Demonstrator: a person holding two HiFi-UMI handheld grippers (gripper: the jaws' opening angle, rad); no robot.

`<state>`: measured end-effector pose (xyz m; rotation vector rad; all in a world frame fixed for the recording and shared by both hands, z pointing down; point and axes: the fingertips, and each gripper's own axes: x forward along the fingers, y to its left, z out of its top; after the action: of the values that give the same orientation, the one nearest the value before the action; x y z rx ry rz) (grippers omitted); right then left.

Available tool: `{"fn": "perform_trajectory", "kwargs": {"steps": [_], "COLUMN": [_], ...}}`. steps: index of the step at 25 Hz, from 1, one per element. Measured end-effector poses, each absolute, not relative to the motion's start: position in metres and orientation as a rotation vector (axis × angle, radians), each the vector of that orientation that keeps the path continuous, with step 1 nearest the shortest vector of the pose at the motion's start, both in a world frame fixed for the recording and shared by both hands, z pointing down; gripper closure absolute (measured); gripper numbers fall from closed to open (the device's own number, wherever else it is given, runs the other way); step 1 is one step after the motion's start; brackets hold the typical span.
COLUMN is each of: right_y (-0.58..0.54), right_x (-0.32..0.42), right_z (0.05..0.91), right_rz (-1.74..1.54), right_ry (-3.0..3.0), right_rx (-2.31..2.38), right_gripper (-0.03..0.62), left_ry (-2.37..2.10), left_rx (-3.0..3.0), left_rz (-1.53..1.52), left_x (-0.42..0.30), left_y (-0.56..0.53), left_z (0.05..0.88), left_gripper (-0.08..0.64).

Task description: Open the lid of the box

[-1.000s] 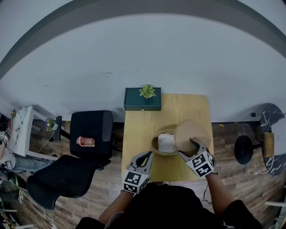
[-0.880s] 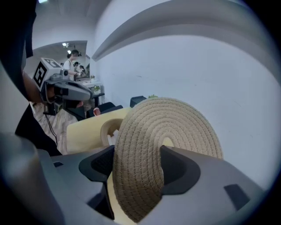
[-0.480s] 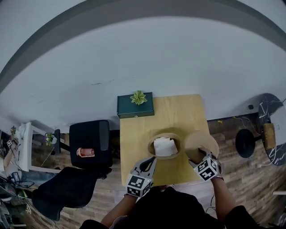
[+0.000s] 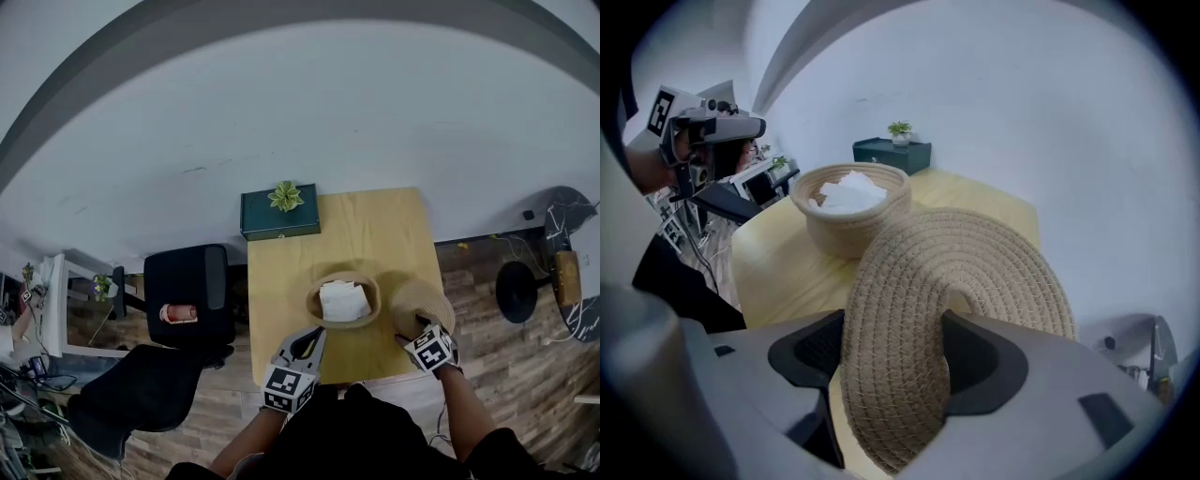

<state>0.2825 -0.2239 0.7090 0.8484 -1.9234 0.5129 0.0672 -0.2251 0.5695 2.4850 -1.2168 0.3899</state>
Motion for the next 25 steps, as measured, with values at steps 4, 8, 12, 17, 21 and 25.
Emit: {"fn": "perform_trajectory", "kwargs": {"steps": [4,8,12,17,21,25], "right_y": [-0.225,-0.225,-0.222,-0.215,-0.216,-0.22], "right_x": [0.284,0.283,0.283,0.282,0.282,0.283], "right_z": [0.723,0.737,0.744,0.755,0.754,0.748], "right_rz": [0.597,0.624,0.668,0.745,0.72,0.7], "right_ry": [-1.904,-1.877,-1.865,-1.852,-1.849,-1.85], "right_rx": [0.907,0.947,0.957,0.979,1.013,1.035], "right_gripper": [0.255,0.255,0.253,0.252,0.255,0.213], "left_ry": [-1.238,-1.263,-1.251,-1.265,-1.261,-1.256], "left_rx": [2.467,2.446,2.44,2.432,2.435,2.434], "left_rz": [0.399,0.396,0.395,0.381,0.382,0.366], "left_x": [0.062,0.055,0.053,0.051,0.053,0.054], "left_y": [-0.223,-0.22,-0.215,-0.216,-0.215,-0.213], "left_z": [0.574,0.575,0.583,0.583,0.586,0.586], "left_gripper": [0.541,0.541,0.541,0.541,0.541,0.541]}}
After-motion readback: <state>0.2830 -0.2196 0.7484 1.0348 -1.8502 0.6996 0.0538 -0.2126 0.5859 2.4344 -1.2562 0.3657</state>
